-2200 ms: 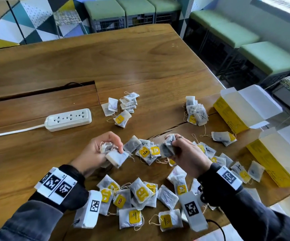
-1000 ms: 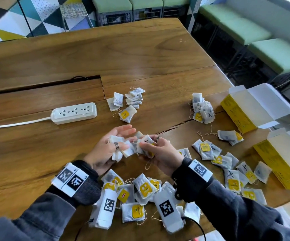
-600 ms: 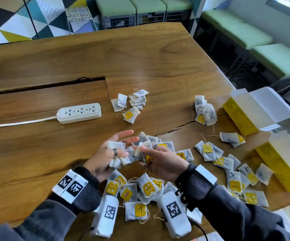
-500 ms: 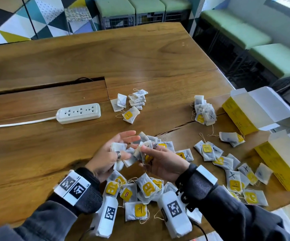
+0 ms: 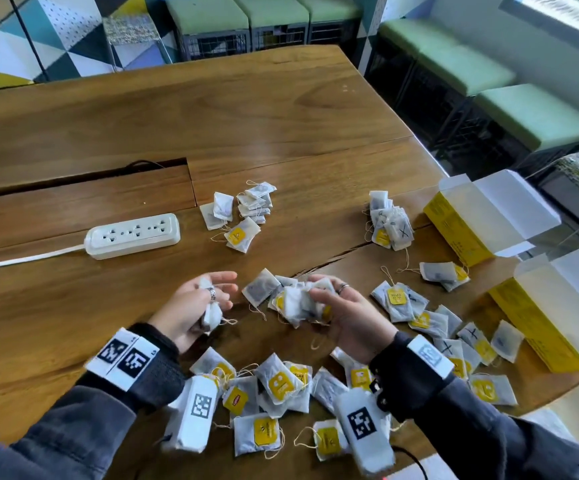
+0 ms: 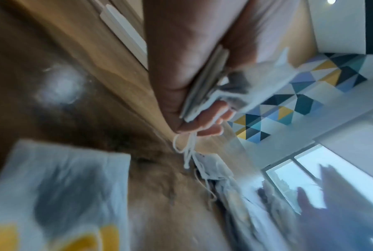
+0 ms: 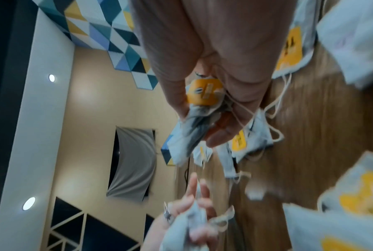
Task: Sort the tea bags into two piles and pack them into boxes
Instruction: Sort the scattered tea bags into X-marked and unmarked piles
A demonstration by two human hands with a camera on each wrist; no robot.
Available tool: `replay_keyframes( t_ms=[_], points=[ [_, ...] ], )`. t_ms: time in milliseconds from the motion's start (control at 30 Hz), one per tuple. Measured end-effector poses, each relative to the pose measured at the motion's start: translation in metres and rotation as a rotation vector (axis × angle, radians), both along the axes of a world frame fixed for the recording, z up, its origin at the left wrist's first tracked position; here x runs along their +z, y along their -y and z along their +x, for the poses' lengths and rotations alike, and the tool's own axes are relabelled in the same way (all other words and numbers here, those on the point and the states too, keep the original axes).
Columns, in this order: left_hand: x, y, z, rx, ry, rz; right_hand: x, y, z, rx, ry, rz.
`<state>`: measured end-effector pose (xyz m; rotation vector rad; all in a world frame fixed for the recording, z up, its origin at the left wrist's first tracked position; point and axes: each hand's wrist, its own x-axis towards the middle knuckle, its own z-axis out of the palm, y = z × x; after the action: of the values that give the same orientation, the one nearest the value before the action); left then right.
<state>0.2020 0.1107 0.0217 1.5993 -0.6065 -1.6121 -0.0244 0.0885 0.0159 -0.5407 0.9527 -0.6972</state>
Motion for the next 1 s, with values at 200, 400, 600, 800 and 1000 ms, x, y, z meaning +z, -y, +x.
replay_keyframes(
  t_ms=[200,400,600,800,1000],
  points=[
    [-0.016,0.038,-0.02,-0.366,0.766,-0.127,0.007,0.028,-0.04,-0.163,-0.018,0.091],
    [-0.03,0.056,-0.033,-0.611,1.017,-0.102,0.007,0.043,-0.056,-0.201,0.033,0.217],
    [-0.021,0.054,-0.018,-0.47,0.797,-0.151,-0.001,0.053,-0.065,-0.205,-0.032,0.268],
    [-0.008,0.047,-0.009,-0.034,-0.118,0.007,-0.002,0.057,-0.069,0.081,-0.546,-0.138],
    [-0.006,0.045,-0.013,-0.053,-0.591,0.07,-0.011,0.055,-0.064,0.589,-1.057,-0.586]
  ],
)
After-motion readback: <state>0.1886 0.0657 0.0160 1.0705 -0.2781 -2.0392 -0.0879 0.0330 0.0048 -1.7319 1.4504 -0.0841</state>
